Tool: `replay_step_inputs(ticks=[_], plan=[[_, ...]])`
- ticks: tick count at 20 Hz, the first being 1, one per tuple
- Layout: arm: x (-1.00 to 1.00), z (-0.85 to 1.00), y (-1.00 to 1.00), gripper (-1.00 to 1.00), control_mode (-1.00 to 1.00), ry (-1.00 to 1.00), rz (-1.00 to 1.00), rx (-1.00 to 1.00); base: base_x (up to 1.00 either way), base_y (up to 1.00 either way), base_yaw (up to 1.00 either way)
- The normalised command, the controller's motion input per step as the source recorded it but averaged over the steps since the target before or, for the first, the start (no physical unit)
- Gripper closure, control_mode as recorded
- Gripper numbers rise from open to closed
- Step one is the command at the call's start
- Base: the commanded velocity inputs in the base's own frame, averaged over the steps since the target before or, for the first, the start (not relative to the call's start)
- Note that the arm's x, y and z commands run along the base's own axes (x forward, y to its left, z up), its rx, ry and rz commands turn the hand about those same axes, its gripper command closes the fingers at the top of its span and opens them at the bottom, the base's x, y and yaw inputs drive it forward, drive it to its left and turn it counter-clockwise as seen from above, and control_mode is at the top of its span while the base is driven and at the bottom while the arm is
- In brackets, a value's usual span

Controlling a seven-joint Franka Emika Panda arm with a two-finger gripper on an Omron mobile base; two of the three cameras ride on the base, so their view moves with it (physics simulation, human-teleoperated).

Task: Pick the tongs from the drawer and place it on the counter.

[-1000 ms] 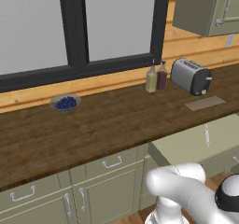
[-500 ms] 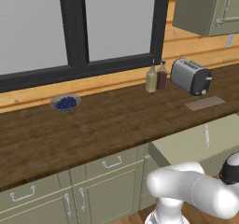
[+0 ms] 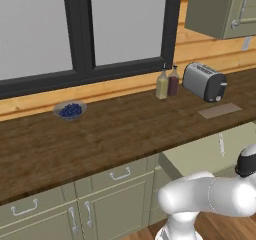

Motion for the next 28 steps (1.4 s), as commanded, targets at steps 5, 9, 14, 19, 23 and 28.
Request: replay_step_inputs(ticks=[5,9,14,19,23,28], plan=[[0.29,-0.5,-0.02,-1.0,-1.0,0.1,0.0,0.0,0.0,0.0,0.0],[0.14,-0.47,-0.03,-1.0,-1.0,0.1,0.0,0.0,0.0,0.0,0.0],[0.29,-0.44,0.0,-1.0,-1.0,0.03,0.0,0.0,0.0,0.0,0.0],[0.31,-0.4,-0.02,-1.0,-1.0,0.0,0.0,0.0,0.0,0.0,0.0],[0.2,-0.42,-0.05,-1.0,-1.0,0.0,0.0,0.0,0.0,0.0,0.0],[0.17,-0.33,0.0,-1.0,-1.0,0.0,0.0,-0.04,0.0,0.0,0.0]])
